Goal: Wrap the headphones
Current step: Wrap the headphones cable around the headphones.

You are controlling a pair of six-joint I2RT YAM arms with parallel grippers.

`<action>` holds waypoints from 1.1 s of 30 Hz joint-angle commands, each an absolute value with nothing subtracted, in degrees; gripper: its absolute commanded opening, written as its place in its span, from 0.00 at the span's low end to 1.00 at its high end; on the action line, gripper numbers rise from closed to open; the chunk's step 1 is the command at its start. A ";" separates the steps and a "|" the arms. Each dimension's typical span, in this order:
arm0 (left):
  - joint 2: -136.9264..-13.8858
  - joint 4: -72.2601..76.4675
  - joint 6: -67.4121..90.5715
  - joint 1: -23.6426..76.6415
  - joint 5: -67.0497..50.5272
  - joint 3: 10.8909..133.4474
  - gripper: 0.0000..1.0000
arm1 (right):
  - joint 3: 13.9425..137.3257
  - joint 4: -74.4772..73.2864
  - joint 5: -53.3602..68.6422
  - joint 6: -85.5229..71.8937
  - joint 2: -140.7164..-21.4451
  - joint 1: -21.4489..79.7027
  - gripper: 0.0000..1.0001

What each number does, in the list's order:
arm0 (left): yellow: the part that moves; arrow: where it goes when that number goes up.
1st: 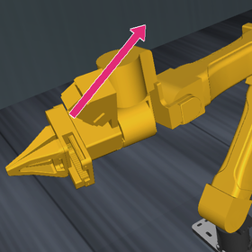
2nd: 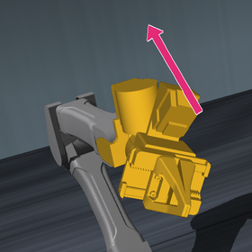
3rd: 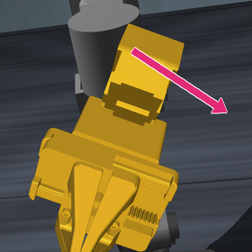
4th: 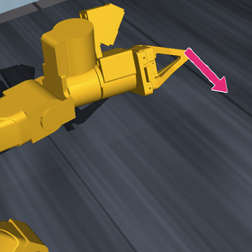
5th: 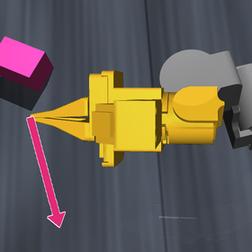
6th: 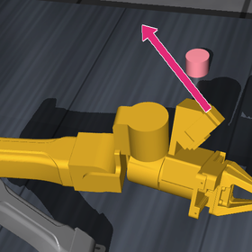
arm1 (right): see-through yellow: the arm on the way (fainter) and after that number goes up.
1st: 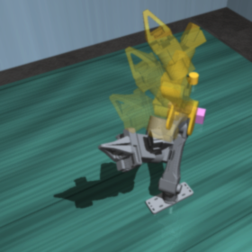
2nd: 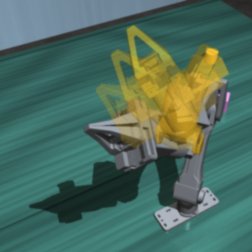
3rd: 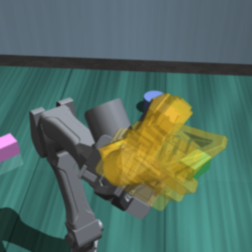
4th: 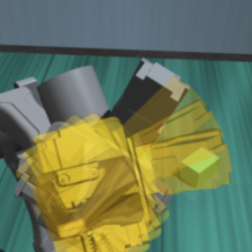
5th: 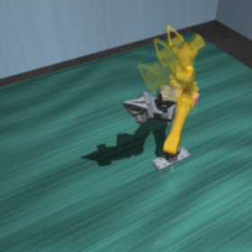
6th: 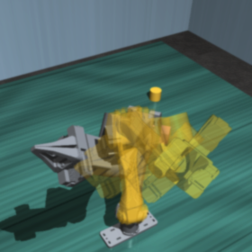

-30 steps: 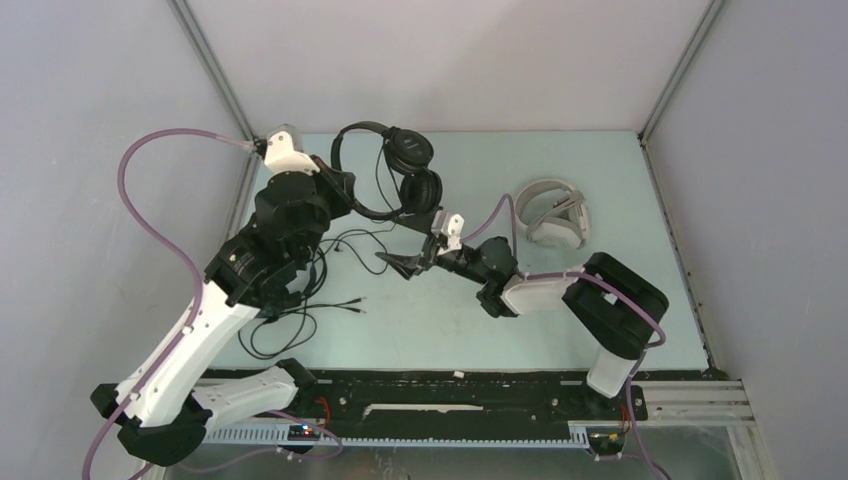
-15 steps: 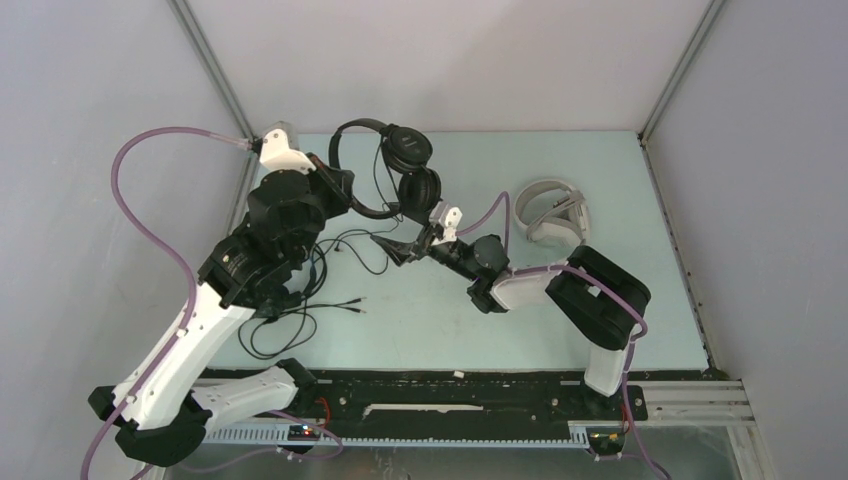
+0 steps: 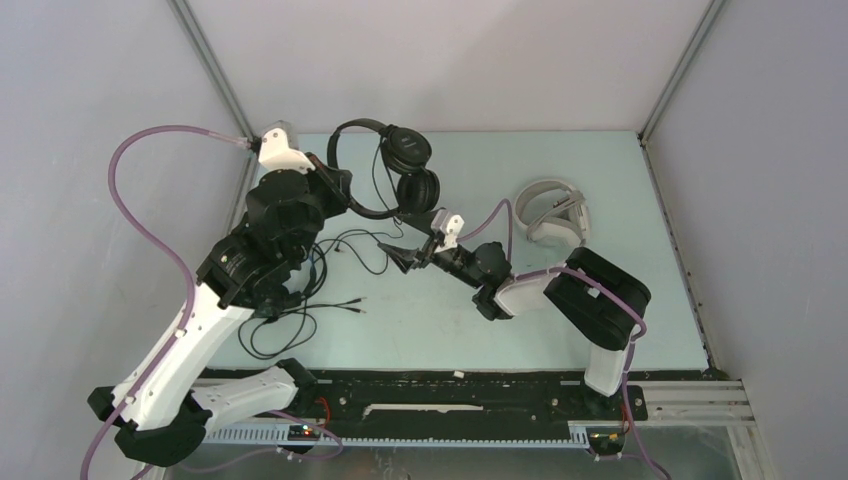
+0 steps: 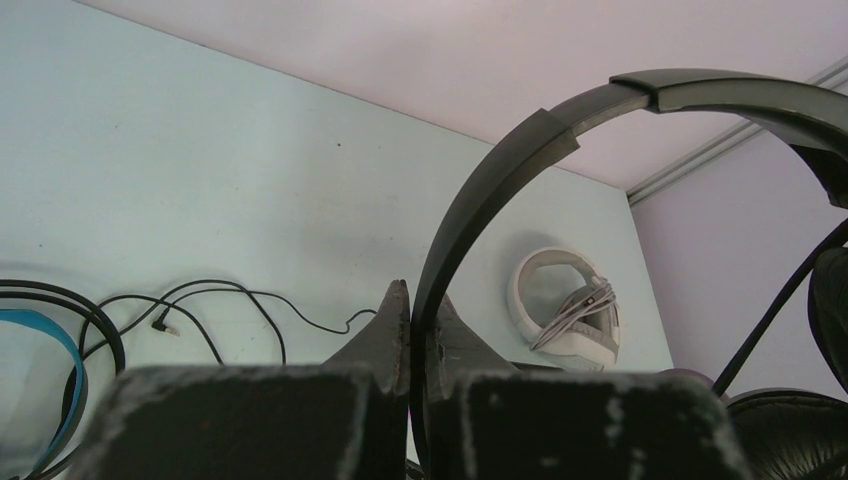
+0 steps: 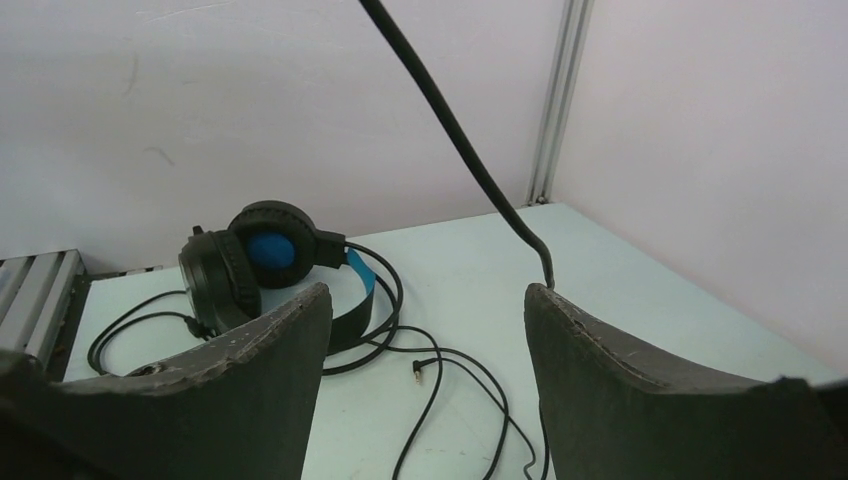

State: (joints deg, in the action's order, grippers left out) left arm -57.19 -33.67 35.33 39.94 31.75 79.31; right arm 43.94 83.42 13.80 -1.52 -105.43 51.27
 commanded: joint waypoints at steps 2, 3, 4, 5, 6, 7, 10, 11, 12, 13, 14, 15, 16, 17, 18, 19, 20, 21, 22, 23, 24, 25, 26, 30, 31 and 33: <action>-55.53 -30.85 34.88 39.81 33.39 83.37 0.00 | 43.31 87.09 10.10 -0.20 -102.65 51.63 0.72; -55.52 -30.97 34.86 39.81 33.46 83.33 0.00 | 43.13 87.07 9.30 -0.14 -102.46 51.81 0.72; -55.39 -30.99 34.73 39.83 33.56 83.29 0.00 | 42.83 87.04 8.11 -0.17 -102.25 52.01 0.72; -55.42 -31.04 34.70 39.79 33.69 83.32 0.00 | 42.41 87.02 5.65 -0.18 -102.06 52.40 0.72; -55.38 -31.10 34.56 39.77 33.81 83.39 0.00 | 42.11 87.03 4.18 0.57 -101.90 52.59 0.72; -55.44 -31.18 34.42 39.74 33.90 83.41 0.00 | 41.77 87.08 3.16 1.46 -101.74 52.77 0.72; -55.44 -31.08 34.16 39.80 34.14 83.58 0.00 | 41.36 87.01 2.29 2.02 -101.70 52.91 0.72; -55.44 -31.03 34.04 39.81 34.11 83.58 0.00 | 41.23 87.01 2.30 2.09 -101.69 52.91 0.72; -55.35 -31.03 34.03 39.75 34.10 83.58 0.00 | 40.97 87.03 2.29 2.38 -101.47 53.02 0.72; -55.29 -30.99 34.04 39.75 34.10 83.54 0.00 | 40.91 87.04 2.36 2.68 -101.24 53.00 0.72; -55.24 -30.97 34.02 39.80 34.18 83.48 0.00 | 40.81 87.04 2.22 2.86 -101.14 53.02 0.72; -55.20 -31.00 34.08 39.81 34.14 83.36 0.00 | 40.78 87.07 2.09 3.12 -101.01 53.14 0.72; -55.27 -31.00 34.14 39.86 34.06 83.26 0.00 | 40.78 87.02 2.14 3.39 -100.86 53.14 0.73; -55.28 -30.98 34.25 39.81 34.02 83.24 0.00 | 40.78 87.01 1.94 3.63 -100.86 53.16 0.73; -55.36 -30.94 34.27 39.76 33.83 83.24 0.00 | 40.78 87.06 1.93 3.85 -100.84 53.22 0.73; -55.45 -30.96 34.28 39.82 33.65 83.31 0.00 | 40.78 87.02 2.35 4.07 -100.85 53.28 0.73; -55.46 -31.05 34.34 39.76 33.44 83.39 0.00 | 40.92 87.02 3.18 4.52 -100.90 53.35 0.73; -55.38 -31.19 34.35 39.84 33.34 83.41 0.00 | 41.14 87.06 3.90 5.08 -100.86 53.39 0.73; -55.30 -31.27 34.45 39.82 33.31 83.41 0.00 | 41.40 87.06 4.48 5.70 -101.01 53.40 0.73; -55.20 -31.23 34.52 39.81 33.23 83.35 0.00 | 41.70 87.08 4.89 6.13 -101.13 53.36 0.73; -55.01 -31.26 34.58 39.77 33.08 83.27 0.00 | 42.24 87.04 5.30 6.45 -101.20 53.17 0.74; -54.91 -31.36 34.62 39.81 32.97 83.25 0.00 | 42.60 87.06 5.98 6.56 -101.27 52.97 0.74; -54.85 -31.45 34.71 39.85 32.92 83.23 0.00 | 43.01 87.06 7.10 6.54 -101.25 52.65 0.74; -54.38 -31.81 35.07 39.75 32.40 82.86 0.00 | 44.64 87.01 12.34 5.66 -102.21 51.35 0.74; -54.36 -32.00 35.07 39.84 32.27 82.92 0.00 | 44.91 87.01 13.82 5.31 -102.52 51.12 0.74; -54.31 -32.31 35.22 39.81 32.11 82.84 0.00 | 45.51 87.01 16.08 4.63 -103.12 50.74 0.73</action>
